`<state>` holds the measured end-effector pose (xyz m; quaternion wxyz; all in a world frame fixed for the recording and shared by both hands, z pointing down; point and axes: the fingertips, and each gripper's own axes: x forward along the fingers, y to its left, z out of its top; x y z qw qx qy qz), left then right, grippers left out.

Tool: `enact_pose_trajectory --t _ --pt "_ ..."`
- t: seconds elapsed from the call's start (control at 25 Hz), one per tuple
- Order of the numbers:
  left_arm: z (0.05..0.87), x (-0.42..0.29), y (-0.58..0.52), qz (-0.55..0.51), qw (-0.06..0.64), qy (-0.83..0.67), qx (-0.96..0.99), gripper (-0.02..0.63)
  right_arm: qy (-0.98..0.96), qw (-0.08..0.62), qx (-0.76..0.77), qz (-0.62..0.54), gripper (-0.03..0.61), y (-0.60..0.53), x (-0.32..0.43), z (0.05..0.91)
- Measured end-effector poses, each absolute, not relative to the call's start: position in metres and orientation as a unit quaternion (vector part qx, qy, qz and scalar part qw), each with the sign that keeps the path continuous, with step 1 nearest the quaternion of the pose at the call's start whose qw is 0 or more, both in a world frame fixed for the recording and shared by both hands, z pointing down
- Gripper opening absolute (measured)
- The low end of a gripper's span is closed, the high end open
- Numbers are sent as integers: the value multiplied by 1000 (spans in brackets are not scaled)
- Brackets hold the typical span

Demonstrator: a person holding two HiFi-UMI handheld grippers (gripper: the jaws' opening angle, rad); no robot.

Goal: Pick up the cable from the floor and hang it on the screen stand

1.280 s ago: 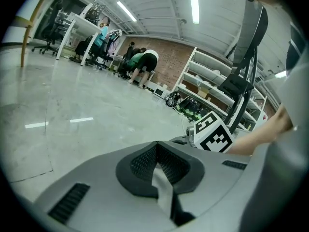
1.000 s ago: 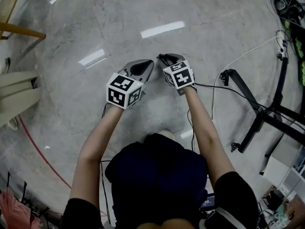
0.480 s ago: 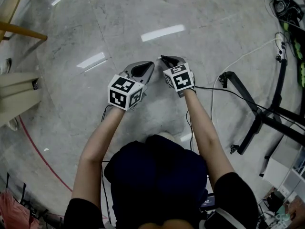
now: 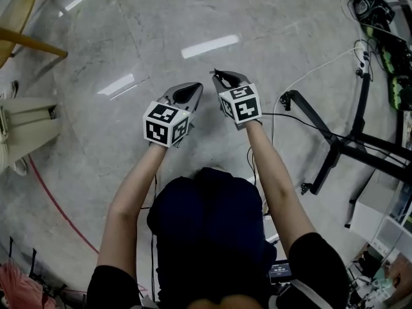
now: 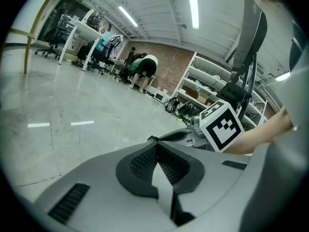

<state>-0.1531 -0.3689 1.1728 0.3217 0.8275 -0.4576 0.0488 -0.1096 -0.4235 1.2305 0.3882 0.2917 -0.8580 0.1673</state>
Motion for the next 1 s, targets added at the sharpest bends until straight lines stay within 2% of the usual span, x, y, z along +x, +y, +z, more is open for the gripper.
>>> enact_pose_trajectory --t 0.72,1.0 --pt "946 -171 -317 52 329 -462 822 6 -863 364 302 180 97 -361 -128 992" --pt "884 -168 -300 60 324 -452 829 6 -861 347 321 186 97 -338 -125 918"
